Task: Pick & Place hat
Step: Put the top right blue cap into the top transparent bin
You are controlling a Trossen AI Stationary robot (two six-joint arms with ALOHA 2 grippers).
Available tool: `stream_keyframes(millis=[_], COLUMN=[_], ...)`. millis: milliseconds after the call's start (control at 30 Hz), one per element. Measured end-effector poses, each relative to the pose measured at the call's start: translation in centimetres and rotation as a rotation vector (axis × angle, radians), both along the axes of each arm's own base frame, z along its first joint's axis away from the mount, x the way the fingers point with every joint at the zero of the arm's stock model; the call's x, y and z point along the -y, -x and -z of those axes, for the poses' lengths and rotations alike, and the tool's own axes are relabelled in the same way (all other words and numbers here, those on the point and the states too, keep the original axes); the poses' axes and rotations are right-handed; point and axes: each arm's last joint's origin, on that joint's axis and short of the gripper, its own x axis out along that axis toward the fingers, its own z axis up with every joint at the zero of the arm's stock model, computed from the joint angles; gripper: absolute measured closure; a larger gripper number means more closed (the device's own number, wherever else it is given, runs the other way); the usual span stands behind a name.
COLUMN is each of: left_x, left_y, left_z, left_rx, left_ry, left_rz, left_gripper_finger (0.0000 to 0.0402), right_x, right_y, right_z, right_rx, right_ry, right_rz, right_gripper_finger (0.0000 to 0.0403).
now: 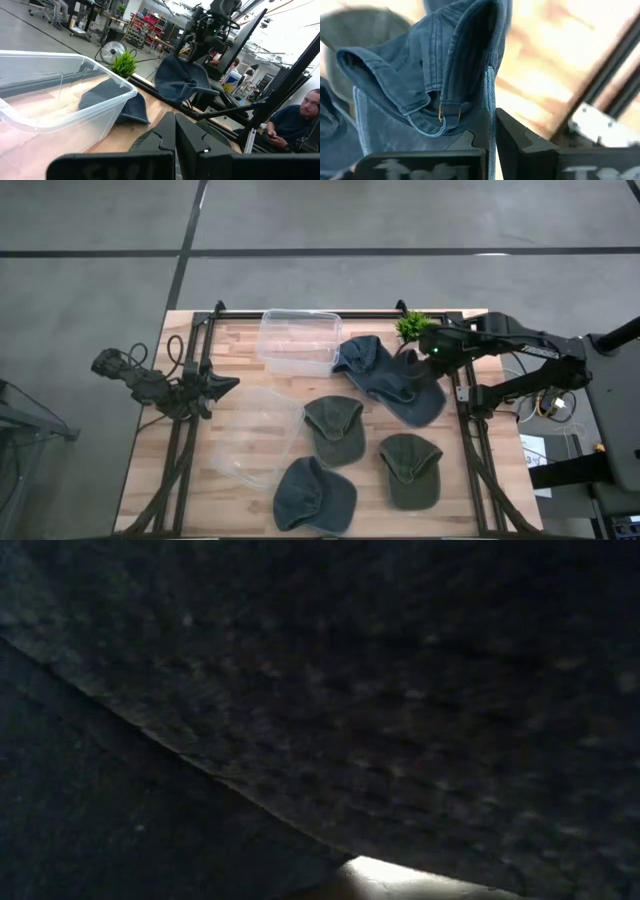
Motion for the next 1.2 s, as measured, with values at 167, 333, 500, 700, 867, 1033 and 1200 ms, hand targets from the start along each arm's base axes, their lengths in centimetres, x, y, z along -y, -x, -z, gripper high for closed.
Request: stream_keyframes(millis=[167,333,500,700,867,1033,1200], left_x=[0.0,0.0,0.0,0.0,0.0,0.0,0.0], left_y=[0.0,0.0,0.0,0.0,0.0,0.0,0.0], left_z=[-0.1,-0.1,-0.1,-0.1,-0.1,-0.1,-0.1], left_rx=[0.010,0.010,0.010,0.012,0.012,0.012,0.012], left_ry=[0.006,0.005,0.006,0.013,0.013,0.013,0.013], left_rz=[0.000,0.000,0.000,0.000,0.000,0.000,0.000], left_gripper_finger=[0.0399,0.0399,0.0399,0.0399,0.0399,0.0399,0.0399], right_x=[0.2,0.5,1.2,2.3,2.9,3.7,5.0], right_y=[-1.7,-4.0,-6.3,-9.7,-12.6,-15.0,-17.6], right_z=[-1.5,-2.6,-2.4,-2.7,-4.0,-5.7,-6.1], right_rx=[0.206,0.410,0.463,0.476,0.483,0.469,0.354], right_ry=[0.126,0.228,0.295,0.332,0.368,0.453,0.590], right_rz=[-0.060,-0.152,-0.195,-0.234,-0.309,-0.404,-0.532], right_gripper_finger=[0.0392,0.0392,0.0392,0.0392,0.0392,0.0392,0.0392])
